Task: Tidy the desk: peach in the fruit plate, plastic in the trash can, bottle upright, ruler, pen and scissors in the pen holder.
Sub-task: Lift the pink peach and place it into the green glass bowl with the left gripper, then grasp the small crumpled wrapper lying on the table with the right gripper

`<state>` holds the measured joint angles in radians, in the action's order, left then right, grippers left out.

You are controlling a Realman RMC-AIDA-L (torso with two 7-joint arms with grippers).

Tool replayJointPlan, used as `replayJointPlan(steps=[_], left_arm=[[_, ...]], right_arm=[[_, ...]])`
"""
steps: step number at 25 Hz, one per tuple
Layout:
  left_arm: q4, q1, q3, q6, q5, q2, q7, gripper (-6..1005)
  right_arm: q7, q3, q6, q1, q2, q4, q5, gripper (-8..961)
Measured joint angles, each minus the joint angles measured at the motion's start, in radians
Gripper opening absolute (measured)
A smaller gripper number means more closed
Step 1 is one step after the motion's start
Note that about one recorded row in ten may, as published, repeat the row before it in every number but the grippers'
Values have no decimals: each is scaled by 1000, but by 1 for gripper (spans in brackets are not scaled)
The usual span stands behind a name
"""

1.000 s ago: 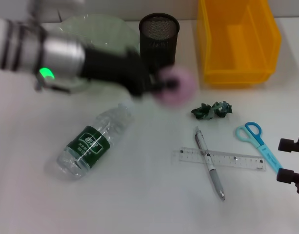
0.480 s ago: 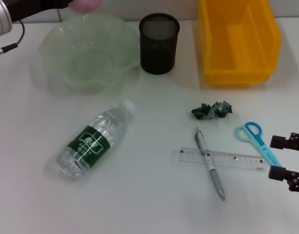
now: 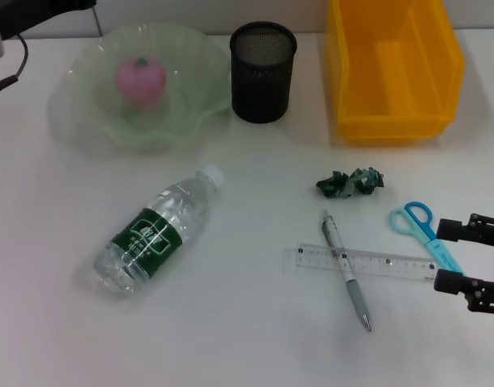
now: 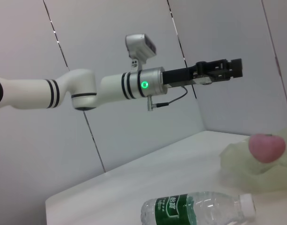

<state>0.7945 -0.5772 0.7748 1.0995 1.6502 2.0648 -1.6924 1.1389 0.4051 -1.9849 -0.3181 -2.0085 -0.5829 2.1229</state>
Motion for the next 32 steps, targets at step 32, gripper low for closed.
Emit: replayJointPlan(steps=[32], left_arm=[[-148, 160, 186, 690, 139, 2, 338, 739]], right_arm=[[1098, 889, 332, -331, -74, -871, 546, 739]])
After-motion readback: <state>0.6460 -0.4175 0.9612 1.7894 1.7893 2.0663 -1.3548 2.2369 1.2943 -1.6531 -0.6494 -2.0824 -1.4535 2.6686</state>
